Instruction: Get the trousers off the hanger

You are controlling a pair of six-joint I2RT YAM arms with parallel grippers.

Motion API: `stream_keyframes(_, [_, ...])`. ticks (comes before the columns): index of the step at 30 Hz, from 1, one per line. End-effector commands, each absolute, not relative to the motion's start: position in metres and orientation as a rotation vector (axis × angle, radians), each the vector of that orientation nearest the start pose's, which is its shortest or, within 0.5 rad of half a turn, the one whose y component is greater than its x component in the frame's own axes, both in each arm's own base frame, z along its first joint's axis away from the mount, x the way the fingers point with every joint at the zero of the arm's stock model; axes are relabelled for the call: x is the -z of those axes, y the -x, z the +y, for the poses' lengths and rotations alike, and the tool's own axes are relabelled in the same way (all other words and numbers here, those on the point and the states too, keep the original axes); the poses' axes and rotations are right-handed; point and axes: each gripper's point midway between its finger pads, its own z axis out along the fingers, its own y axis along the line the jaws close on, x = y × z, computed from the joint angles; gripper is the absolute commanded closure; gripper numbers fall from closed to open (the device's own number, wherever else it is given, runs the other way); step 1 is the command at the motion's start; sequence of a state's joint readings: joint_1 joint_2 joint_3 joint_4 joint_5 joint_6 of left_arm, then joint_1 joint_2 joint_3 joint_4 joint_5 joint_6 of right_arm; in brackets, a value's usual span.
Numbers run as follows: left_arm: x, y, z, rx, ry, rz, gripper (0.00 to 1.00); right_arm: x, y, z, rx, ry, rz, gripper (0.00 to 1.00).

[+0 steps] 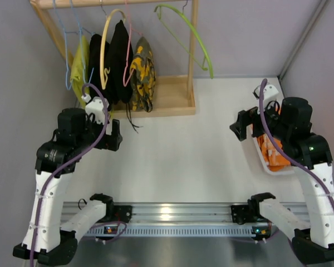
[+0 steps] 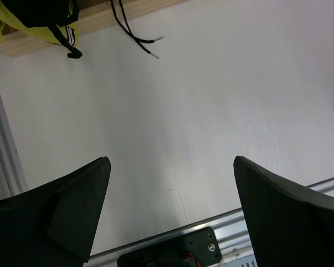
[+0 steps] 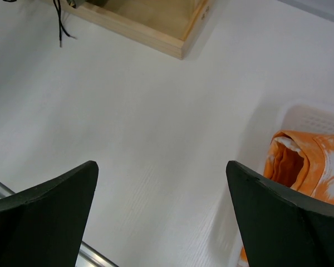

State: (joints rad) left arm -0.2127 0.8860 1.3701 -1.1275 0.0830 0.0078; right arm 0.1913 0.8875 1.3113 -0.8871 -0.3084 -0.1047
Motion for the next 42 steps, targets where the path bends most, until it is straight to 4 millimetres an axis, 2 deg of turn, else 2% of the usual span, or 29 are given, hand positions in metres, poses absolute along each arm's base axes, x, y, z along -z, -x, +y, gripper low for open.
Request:
stream_keyframes(1, [-0.346, -0.209, -0.074, 0.290, -0.370, 2.074, 0.01, -0.345, -0.240, 0.099, -0.389, 0.496, 1.933, 0.01])
stream_keyframes(4, [-0.383, -0.212, -0.090, 0.379, -0.427, 1.983, 0.01, -0.345, -0.244, 0.101, -0.399, 0.502, 1.938, 0.00])
stream_keyframes(5, [-0.417, -0.210, -0.093, 0.404, -0.399, 1.907, 0.01, -0.345, -0.244, 0.101, -0.402, 0.502, 1.941, 0.01])
stream_keyframes(6, [-0.436, -0.211, -0.096, 0.423, -0.401, 1.865, 0.01, -0.345, -0.245, 0.103, -0.410, 0.509, 1.940, 0.00])
stream_keyframes(7, [-0.443, -0.222, -0.103, 0.463, -0.387, 1.873, 0.02, -0.344, -0.246, 0.104, -0.416, 0.512, 1.947, 0.01])
stream_keyframes(8, [-0.476, -0.216, -0.106, 0.485, -0.390, 1.788, 0.02, -0.345, -0.247, 0.106, -0.428, 0.514, 1.946, 0.01])
stream_keyframes(11, [-0.500, -0.232, -0.121, 0.562, -0.403, 1.747, 0.02, -0.347, -0.249, 0.106, -0.429, 0.513, 1.946, 0.01])
stream_keyframes(12, [-0.520, -0.233, -0.123, 0.568, -0.408, 1.683, 0.02, -0.346, -0.249, 0.106, -0.430, 0.512, 1.948, 0.01])
stream_keyframes(14, [-0.534, -0.245, -0.127, 0.582, -0.398, 1.639, 0.02, -0.345, -0.250, 0.107, -0.430, 0.515, 1.951, 0.01])
stream_keyframes(17, [-0.559, -0.266, -0.120, 0.550, -0.297, 1.561, 0.04, -0.341, -0.252, 0.108, -0.441, 0.515, 1.962, 0.01])
stream_keyframes(20, [-0.567, -0.300, -0.113, 0.517, -0.183, 1.565, 0.06, -0.337, -0.254, 0.109, -0.449, 0.517, 1.977, 0.01])
stream_keyframes(21, [-0.564, -0.316, -0.114, 0.513, -0.165, 1.579, 0.06, -0.336, -0.255, 0.109, -0.451, 0.518, 1.979, 0.01])
stream_keyframes(23, [-0.561, -0.333, -0.115, 0.509, -0.142, 1.583, 0.07, -0.334, -0.256, 0.110, -0.454, 0.521, 1.985, 0.01])
stream_keyframes(27, [-0.536, -0.376, -0.111, 0.470, -0.038, 1.649, 0.12, -0.331, -0.257, 0.109, -0.452, 0.521, 1.994, 0.01])
stream_keyframes(33, [-0.521, -0.405, -0.123, 0.512, -0.037, 1.663, 0.15, -0.324, -0.255, 0.110, -0.461, 0.516, 2.007, 0.01])
stream_keyframes(34, [-0.512, -0.415, -0.125, 0.515, -0.026, 1.689, 0.15, -0.324, -0.254, 0.110, -0.465, 0.515, 2.005, 0.01])
stream_keyframes(38, [-0.493, -0.432, -0.131, 0.537, -0.016, 1.733, 0.20, -0.320, -0.251, 0.109, -0.463, 0.518, 2.012, 0.00])
stream_keyframes(42, [-0.493, -0.439, -0.149, 0.656, -0.023, 1.722, 0.19, -0.321, -0.252, 0.107, -0.444, 0.510, 2.002, 0.01])
